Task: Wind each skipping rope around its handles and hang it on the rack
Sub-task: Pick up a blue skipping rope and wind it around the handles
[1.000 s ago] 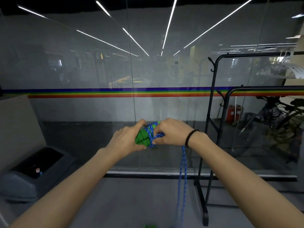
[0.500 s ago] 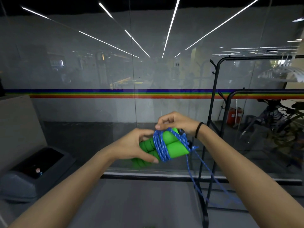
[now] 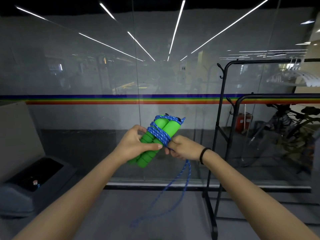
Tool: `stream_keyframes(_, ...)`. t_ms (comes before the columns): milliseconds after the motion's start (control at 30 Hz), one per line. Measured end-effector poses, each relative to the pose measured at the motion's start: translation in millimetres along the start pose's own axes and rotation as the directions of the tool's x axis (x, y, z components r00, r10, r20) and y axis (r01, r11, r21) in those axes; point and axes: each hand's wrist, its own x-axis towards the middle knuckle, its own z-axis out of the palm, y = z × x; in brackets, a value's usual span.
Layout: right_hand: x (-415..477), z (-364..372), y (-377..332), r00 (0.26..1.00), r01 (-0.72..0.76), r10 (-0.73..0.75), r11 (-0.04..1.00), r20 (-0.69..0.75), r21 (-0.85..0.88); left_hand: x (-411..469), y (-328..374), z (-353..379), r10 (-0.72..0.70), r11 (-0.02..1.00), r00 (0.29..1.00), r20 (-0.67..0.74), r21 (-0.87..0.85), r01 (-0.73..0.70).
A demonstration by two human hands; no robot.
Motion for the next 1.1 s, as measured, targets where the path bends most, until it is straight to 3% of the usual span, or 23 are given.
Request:
stream_keyframes(167,-6,1,-9,0.999,0.022,-0.019,0.994,0.038,-0.104,4,-4,-7,0.038,0.987,0.999,-0.024,0.16,-0.034)
stream_keyframes(300,-8,-1,-15,0.987,0.164,-0.151,0.907,0.064,-0.389,5,-10,-17,0.116,0.895,0.992,-0.046,0.438,-0.084)
stream_keyframes(400,-11,-8,-24,0.972,0.233,-0.204,0.851,0.113,-0.47,-2,-9,-20,0.097,0.743,0.988,0.119,0.652,-0.151)
stream_keyframes(500,-11,-17,-33,0.963,0.267,-0.215,0.84,0.162,-0.472,-8,-2,-16,0.082,0.655,0.953,0.293,0.704,-0.273)
stream_keyframes(700,-3,-26,-40,0.941,0.337,-0.299,0.876,0.16,-0.345,-11,7,-16,0.103,0.682,0.855,0.508,0.59,-0.432)
stream_keyframes(800,4,-26,-34,0.931,0.347,-0.322,0.926,0.169,-0.147,-17,8,-11,0.141,0.781,0.833,0.534,0.458,-0.425)
stream_keyframes(900,9,-24,-19,0.947,0.287,-0.308,0.938,0.09,0.196,-18,5,-12,0.201,0.916,0.868,0.454,0.228,-0.331)
stream_keyframes(1000,8,-13,-3,0.99,0.129,-0.14,0.835,-0.021,0.535,-17,-2,-13,0.201,0.974,0.911,0.36,0.026,-0.225)
stream_keyframes(1100,9,5,7,0.987,0.144,-0.08,0.808,-0.137,0.572,-14,-8,-10,0.179,0.982,0.96,0.215,-0.095,-0.162)
